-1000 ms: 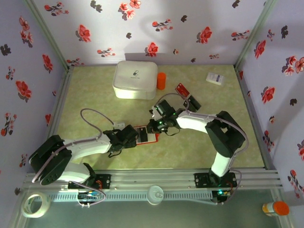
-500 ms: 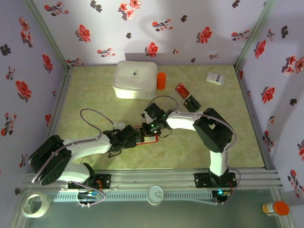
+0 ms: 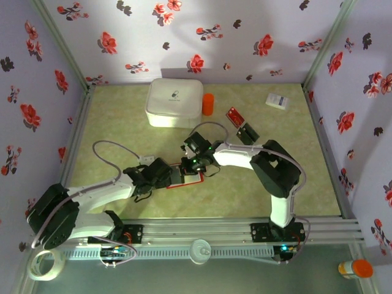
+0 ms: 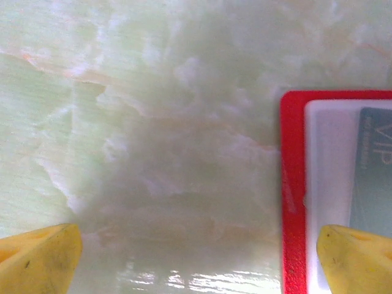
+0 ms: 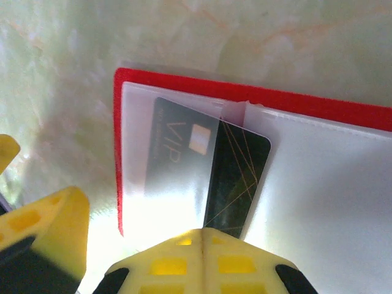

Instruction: Put the credit cards into the card holder

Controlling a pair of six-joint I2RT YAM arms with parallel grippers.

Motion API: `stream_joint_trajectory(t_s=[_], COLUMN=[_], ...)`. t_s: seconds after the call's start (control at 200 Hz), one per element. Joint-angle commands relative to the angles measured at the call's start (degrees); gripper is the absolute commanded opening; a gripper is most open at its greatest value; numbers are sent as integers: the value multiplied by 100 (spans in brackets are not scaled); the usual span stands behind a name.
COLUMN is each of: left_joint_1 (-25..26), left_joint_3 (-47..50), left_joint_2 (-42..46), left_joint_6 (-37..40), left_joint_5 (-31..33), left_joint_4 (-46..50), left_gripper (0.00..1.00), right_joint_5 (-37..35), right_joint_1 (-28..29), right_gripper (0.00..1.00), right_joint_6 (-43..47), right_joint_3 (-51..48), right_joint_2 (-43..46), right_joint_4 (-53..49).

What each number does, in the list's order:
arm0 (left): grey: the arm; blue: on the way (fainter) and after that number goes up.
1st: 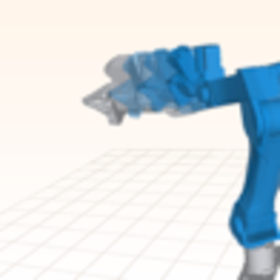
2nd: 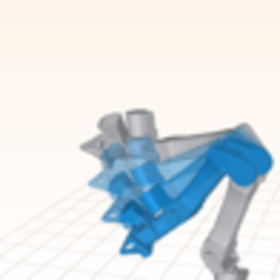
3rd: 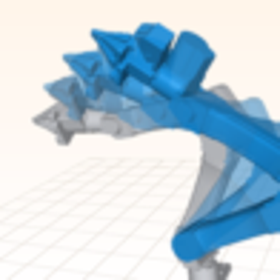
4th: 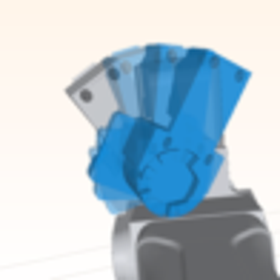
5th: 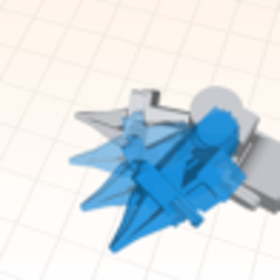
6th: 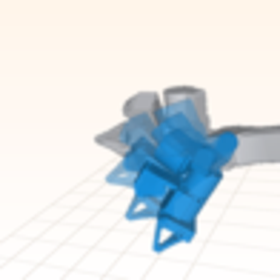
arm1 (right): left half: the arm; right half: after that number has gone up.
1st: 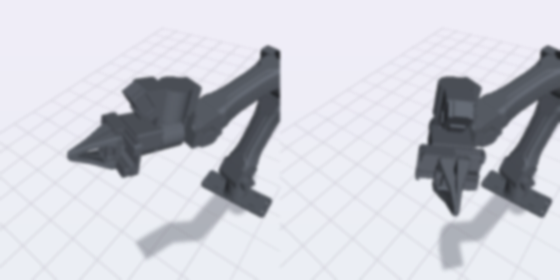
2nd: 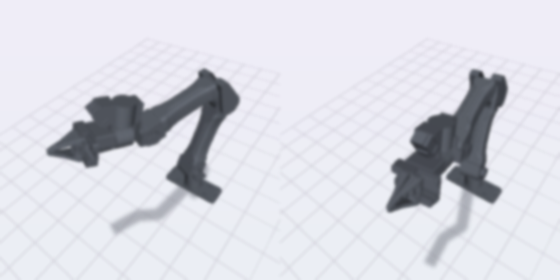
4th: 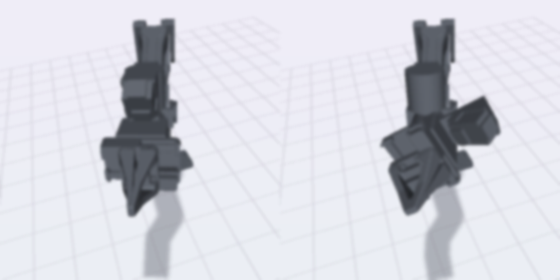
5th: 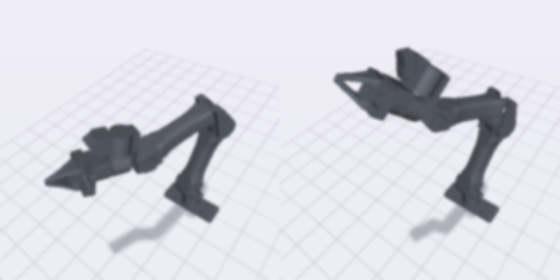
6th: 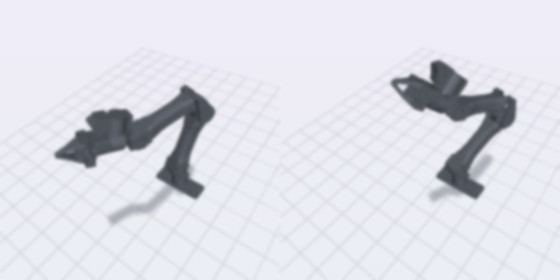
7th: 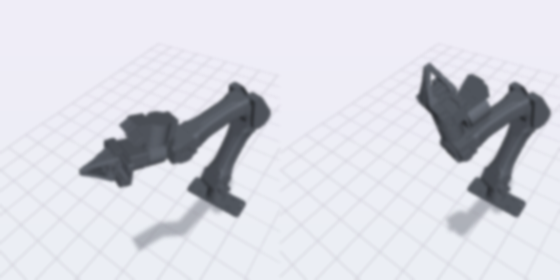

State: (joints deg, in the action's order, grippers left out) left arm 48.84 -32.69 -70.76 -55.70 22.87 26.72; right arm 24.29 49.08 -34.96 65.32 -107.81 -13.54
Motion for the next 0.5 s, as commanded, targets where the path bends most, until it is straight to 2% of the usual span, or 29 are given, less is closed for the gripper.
stream_joint_trajectory(t_s=[0.0, 0.495], left_joint_1=[-116, -173], left_joint_3=[128, 159], left_joint_2=[-14, -592], left_joint_6=[195, 227], left_joint_5=[-60, -140], left_joint_4=[94, -302], left_gripper=[99, 99], right_joint_5=[-257, -238], right_joint_1=[-92, -197], right_gripper=[6, 5], right_joint_6=[-34, 26], right_joint_3=[34, 286], right_joint_2=[341, -105], right_joint_4=[-176, -182])
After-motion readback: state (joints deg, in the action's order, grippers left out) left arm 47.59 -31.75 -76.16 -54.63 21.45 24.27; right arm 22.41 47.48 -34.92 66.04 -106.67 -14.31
